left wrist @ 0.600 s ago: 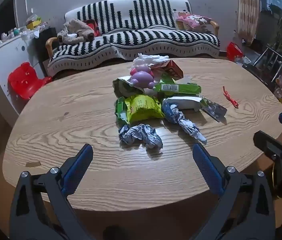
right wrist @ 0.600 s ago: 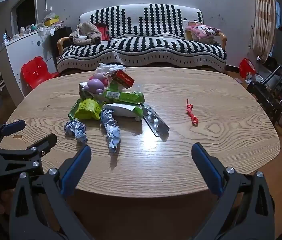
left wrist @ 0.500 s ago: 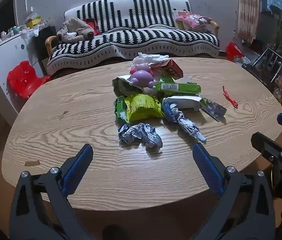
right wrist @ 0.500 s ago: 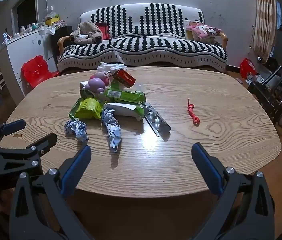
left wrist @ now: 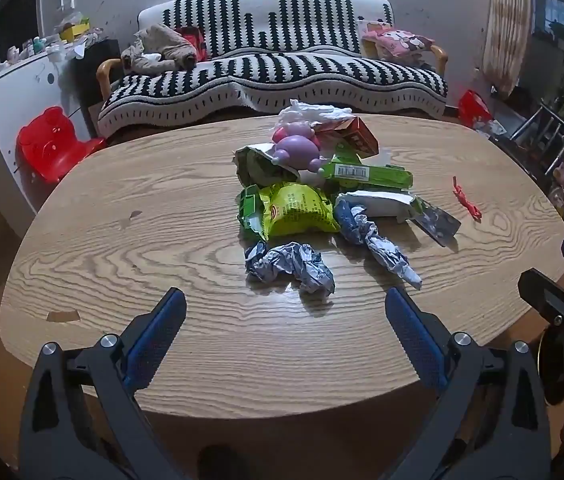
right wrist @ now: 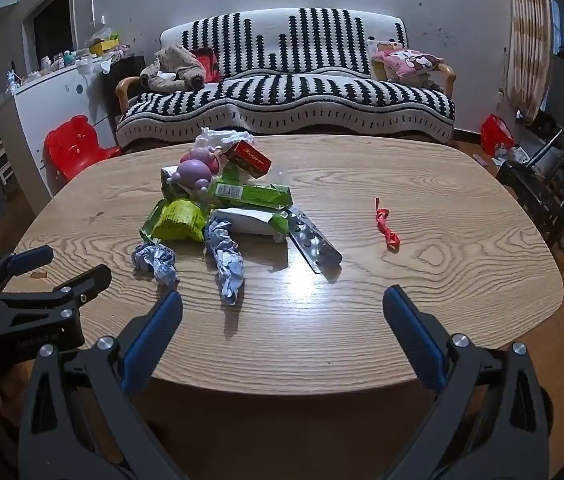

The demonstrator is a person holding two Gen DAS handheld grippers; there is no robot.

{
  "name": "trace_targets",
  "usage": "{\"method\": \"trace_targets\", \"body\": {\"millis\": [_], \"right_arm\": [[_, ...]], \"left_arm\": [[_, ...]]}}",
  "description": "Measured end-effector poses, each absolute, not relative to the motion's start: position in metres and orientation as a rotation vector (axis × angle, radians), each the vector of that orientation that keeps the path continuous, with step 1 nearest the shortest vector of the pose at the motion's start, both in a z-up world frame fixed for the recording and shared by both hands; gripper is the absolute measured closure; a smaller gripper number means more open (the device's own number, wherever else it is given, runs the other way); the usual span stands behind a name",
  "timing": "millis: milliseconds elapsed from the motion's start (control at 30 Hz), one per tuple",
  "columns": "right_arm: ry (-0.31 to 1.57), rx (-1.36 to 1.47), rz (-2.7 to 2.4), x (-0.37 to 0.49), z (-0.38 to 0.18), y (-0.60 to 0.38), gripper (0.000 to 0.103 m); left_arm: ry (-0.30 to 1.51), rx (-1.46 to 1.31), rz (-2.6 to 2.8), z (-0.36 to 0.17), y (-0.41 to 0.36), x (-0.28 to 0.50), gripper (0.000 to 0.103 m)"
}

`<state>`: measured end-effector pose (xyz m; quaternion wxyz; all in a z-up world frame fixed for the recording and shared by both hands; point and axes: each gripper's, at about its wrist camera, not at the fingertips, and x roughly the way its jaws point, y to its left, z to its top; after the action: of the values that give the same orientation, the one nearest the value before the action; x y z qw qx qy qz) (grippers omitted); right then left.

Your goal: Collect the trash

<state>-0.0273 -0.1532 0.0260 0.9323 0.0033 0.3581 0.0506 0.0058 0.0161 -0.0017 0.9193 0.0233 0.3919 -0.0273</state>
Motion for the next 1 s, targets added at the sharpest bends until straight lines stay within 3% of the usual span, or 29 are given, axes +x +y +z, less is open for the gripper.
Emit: {"method": "trace_targets", "body": {"millis": [1000], "right_arm": [[0.733, 0.007, 0.108, -0.0291, 0.0268, -0.1534, 0.006]], "left_arm": [[0.819, 0.028, -0.056, -0.0062, 0.0180, 0.0089, 0.006]]}}
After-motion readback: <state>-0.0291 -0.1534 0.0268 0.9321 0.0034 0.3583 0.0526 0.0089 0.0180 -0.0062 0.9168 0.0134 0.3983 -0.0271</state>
